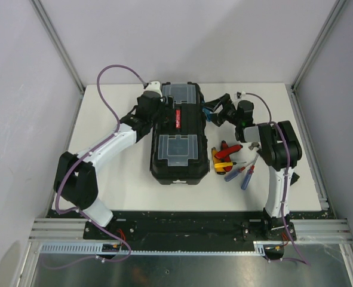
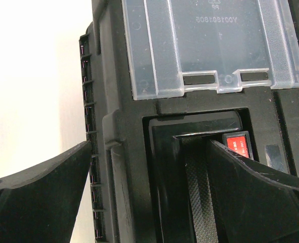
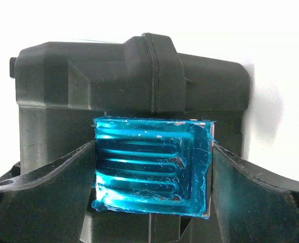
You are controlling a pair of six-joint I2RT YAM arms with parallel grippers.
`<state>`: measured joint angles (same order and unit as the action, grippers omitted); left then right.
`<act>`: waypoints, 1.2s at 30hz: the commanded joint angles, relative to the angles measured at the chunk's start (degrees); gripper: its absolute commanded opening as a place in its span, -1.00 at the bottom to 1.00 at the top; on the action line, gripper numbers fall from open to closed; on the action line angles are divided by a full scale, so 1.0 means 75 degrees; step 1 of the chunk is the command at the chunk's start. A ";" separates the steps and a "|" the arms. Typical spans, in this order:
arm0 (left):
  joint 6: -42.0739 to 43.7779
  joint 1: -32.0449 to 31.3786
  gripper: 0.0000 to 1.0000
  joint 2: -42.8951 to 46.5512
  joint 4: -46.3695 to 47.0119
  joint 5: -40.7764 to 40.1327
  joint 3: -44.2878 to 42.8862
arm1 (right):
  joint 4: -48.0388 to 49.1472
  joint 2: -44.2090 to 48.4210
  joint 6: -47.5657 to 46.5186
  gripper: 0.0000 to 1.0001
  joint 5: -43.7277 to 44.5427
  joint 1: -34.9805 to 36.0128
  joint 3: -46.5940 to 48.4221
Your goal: Pack the tool kit
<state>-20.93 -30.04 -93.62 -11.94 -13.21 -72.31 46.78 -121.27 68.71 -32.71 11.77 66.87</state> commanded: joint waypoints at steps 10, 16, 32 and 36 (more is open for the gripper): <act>0.0661 -0.0308 0.99 -0.0994 -0.3313 0.0667 0.0937 | 0.5365 -0.0091 0.3318 0.22 -0.1469 0.0412 0.0344; 0.0675 -0.0305 0.99 -0.0964 -0.3314 0.0660 0.0915 | 0.4747 0.0243 0.2816 0.48 -0.1617 0.0550 0.0342; 0.0742 -0.0306 0.99 -0.0468 -0.3320 0.0577 0.0858 | 0.1504 0.1219 0.0386 0.79 -0.1572 0.0713 0.0305; 0.0797 -0.0312 0.99 0.0061 -0.3317 0.0557 0.0516 | 0.2976 0.1002 0.1616 0.77 -0.1364 0.0779 0.0265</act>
<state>-20.78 -29.98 -90.80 -13.69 -14.41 -71.99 50.81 -119.77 72.66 -35.59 12.91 66.41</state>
